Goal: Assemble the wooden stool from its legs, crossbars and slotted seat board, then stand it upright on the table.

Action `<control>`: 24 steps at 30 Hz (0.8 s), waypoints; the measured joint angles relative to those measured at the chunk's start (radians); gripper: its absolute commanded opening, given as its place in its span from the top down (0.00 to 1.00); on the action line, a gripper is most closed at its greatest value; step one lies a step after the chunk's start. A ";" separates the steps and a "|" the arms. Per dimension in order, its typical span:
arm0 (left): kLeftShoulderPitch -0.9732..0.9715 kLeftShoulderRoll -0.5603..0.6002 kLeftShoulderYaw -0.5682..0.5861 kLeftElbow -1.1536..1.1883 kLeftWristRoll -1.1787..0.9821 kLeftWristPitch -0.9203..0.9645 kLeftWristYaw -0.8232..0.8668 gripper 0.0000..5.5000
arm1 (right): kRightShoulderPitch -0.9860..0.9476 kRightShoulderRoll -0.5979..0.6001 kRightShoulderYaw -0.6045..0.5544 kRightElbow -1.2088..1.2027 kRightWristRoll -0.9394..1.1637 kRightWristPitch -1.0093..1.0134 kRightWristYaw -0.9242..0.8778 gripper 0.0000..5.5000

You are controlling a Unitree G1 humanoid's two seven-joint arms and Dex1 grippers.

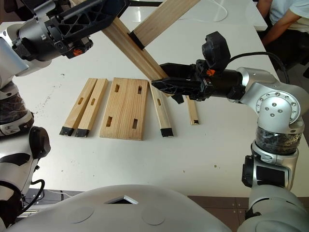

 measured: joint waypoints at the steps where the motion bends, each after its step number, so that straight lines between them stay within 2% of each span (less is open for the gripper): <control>1: 0.001 0.000 -0.003 0.000 0.001 -0.005 0.001 0.54 | 0.000 0.000 -0.006 0.000 0.003 0.000 -0.005 0.63; 8: 0.020 0.000 -0.016 -0.001 0.003 -0.025 0.003 0.54 | 0.001 0.000 -0.021 0.010 0.027 -0.001 -0.030 0.63; 11: 0.022 0.000 -0.018 -0.002 0.005 -0.034 0.003 0.62 | 0.001 0.000 -0.021 0.014 0.032 -0.003 -0.030 0.63; 22: 0.049 0.005 -0.019 -0.029 0.043 -0.060 -0.026 0.62 | 0.001 -0.002 -0.003 0.025 0.024 -0.010 -0.024 0.63; 23: 0.058 0.006 -0.019 -0.033 0.051 -0.065 -0.031 0.62 | 0.001 -0.003 0.005 0.028 0.016 -0.016 -0.023 0.56; 24: 0.061 0.006 -0.019 -0.036 0.064 -0.071 -0.035 0.62 | 0.000 -0.002 0.014 0.032 0.003 -0.030 -0.023 0.55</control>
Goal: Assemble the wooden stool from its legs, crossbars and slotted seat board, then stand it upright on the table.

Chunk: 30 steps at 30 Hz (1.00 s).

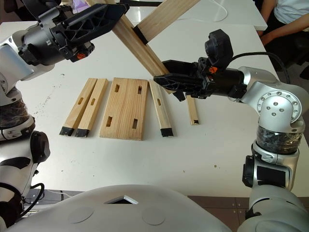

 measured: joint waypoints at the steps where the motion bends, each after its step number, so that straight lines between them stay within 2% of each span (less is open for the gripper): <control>1: 0.001 0.001 -0.001 -0.003 0.017 -0.004 -0.002 0.62 | -0.001 0.001 0.005 0.005 -0.019 -0.017 -0.006 0.53; 5: 0.034 0.021 0.019 -0.010 0.100 -0.049 0.000 0.62 | 0.000 0.001 0.014 0.068 -0.117 -0.089 -0.013 0.42; 10: 0.115 0.046 0.080 -0.075 0.137 -0.090 0.010 0.62 | -0.003 -0.040 0.045 0.172 -0.230 -0.149 0.018 0.41; 20: 0.195 0.033 0.090 -0.147 0.247 -0.190 0.055 0.62 | 0.004 -0.154 0.036 0.369 -0.402 -0.306 0.148 0.41; 23: 0.198 0.063 0.059 -0.149 0.346 -0.209 0.009 0.62 | -0.006 -0.155 -0.011 0.469 -0.444 -0.359 0.101 0.41; 30: 0.223 0.088 0.037 -0.136 0.407 -0.216 -0.086 0.63 | 0.153 -0.067 -0.088 0.373 -0.446 -0.389 -0.040 0.41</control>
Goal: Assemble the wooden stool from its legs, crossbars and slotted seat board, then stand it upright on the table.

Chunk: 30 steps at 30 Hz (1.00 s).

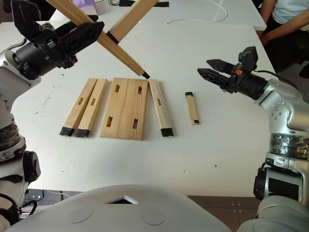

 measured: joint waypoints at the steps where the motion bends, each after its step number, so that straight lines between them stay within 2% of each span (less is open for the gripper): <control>1: 0.007 0.012 -0.009 -0.001 0.010 0.000 -0.030 0.63 | 0.001 0.022 -0.021 -0.001 -0.007 -0.017 -0.052 0.41; 5: 0.039 0.105 -0.031 0.002 0.042 0.006 -0.189 0.63 | -0.011 0.124 -0.113 0.028 -0.070 -0.083 -0.341 0.41; 9: 0.015 0.242 -0.041 0.067 0.089 -0.025 -0.489 0.63 | -0.009 0.230 -0.184 0.029 -0.116 -0.129 -0.599 0.41; 14: -0.063 0.381 -0.150 0.209 0.257 -0.156 -0.841 0.63 | 0.019 0.267 -0.216 0.012 -0.138 -0.131 -0.710 0.41; 17: -0.047 0.419 -0.201 0.254 0.347 -0.230 -0.974 0.63 | 0.033 0.267 -0.218 0.021 -0.147 -0.131 -0.715 0.41; 23: -0.004 0.400 -0.203 0.279 0.417 -0.321 -1.005 0.63 | 0.013 0.267 -0.216 0.048 -0.146 -0.131 -0.706 0.41; 30: 0.045 0.338 -0.206 0.248 0.432 -0.336 -0.962 0.63 | -0.051 0.264 -0.181 0.109 -0.151 -0.133 -0.679 0.41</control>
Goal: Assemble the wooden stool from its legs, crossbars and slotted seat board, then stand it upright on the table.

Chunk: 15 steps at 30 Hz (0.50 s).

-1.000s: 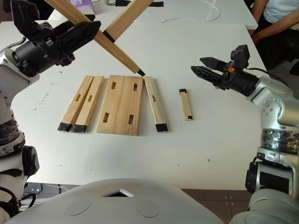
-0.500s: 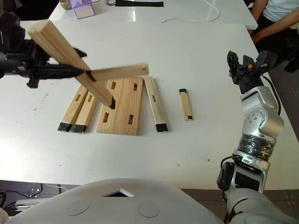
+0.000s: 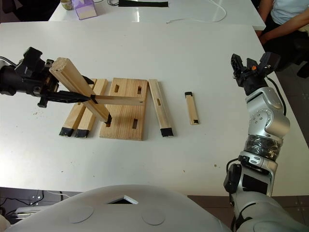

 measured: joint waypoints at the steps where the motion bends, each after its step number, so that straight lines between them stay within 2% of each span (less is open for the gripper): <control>1: 0.011 0.000 0.001 -0.004 0.001 -0.002 0.005 0.63 | -0.007 0.000 0.001 0.008 -0.001 0.000 0.004 0.41; 15: 0.016 -0.001 -0.005 0.039 0.040 -0.057 -0.008 0.63 | -0.026 -0.003 0.001 0.032 -0.004 -0.004 0.019 0.41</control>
